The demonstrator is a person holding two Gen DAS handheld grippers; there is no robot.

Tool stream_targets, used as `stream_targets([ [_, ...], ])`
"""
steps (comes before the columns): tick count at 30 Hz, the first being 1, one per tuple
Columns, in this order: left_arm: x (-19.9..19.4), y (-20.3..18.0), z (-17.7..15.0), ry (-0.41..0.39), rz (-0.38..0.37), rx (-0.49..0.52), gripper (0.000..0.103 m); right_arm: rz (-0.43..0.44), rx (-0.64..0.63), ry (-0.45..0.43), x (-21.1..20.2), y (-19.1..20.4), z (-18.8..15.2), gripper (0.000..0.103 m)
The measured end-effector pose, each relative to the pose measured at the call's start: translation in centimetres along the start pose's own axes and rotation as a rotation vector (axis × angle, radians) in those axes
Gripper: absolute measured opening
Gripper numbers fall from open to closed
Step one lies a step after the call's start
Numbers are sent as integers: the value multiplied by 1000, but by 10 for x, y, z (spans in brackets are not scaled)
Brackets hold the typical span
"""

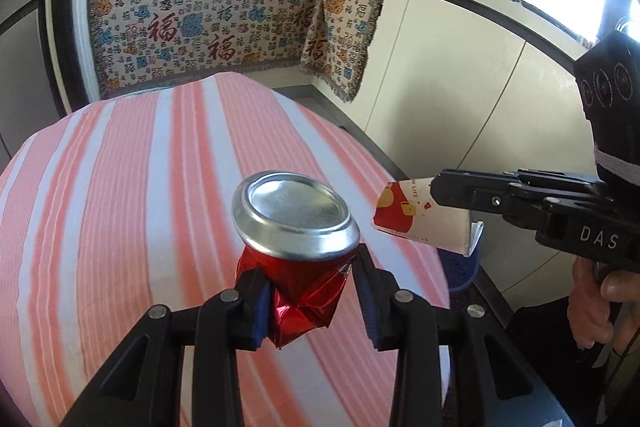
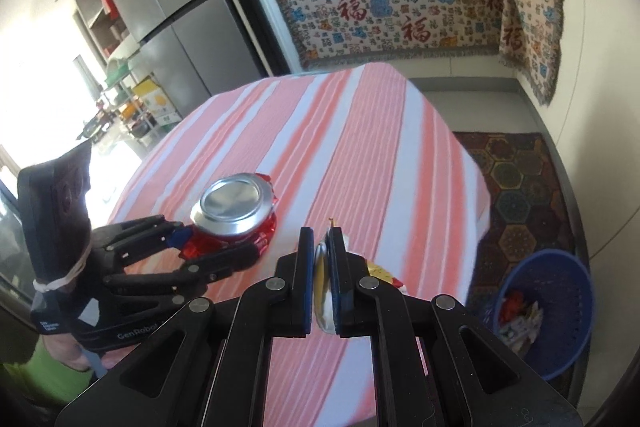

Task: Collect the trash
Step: 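Carry the red can and paper wrapper over the blue wastebasket with both tools, then open both tools to drop the can and wrapper into the wastebasket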

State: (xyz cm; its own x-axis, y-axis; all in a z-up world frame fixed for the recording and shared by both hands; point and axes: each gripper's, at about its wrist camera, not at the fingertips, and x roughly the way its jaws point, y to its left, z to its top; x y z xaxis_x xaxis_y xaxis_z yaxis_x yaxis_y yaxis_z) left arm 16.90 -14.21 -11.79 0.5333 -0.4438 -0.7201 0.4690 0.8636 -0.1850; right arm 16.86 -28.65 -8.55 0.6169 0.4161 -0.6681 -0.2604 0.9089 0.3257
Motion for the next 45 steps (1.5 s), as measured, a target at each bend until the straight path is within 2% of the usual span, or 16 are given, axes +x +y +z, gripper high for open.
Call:
stream_targets([
  [5, 31, -48, 27, 21, -93, 54, 36, -83, 79, -31, -30, -56, 4, 6],
  [12, 90, -123, 56, 82, -202, 130, 36, -220, 223, -37, -64, -154, -7, 6],
  [15, 121, -152, 63, 124, -229, 154, 36, -274, 274, -21, -68, -192, -15, 6],
  [21, 177, -195, 69, 201, -245, 198, 36, -321, 378, 20, -63, -256, -33, 6],
  [29, 233, -217, 70, 281, -247, 228, 36, -333, 482, 56, -48, -308, -48, 6],
  [39, 268, -232, 58, 333, -249, 260, 36, -322, 559, 66, -44, -334, -63, 7],
  [43, 278, -241, 51, 354, -253, 299, 39, -315, 579, 46, -42, -341, -64, 16],
  [44, 281, -242, 50, 359, -253, 303, 52, -311, 591, 44, -41, -343, -65, 32],
  [45, 284, -243, 49, 357, -251, 301, 62, -317, 601, 36, -42, -345, -66, 40],
])
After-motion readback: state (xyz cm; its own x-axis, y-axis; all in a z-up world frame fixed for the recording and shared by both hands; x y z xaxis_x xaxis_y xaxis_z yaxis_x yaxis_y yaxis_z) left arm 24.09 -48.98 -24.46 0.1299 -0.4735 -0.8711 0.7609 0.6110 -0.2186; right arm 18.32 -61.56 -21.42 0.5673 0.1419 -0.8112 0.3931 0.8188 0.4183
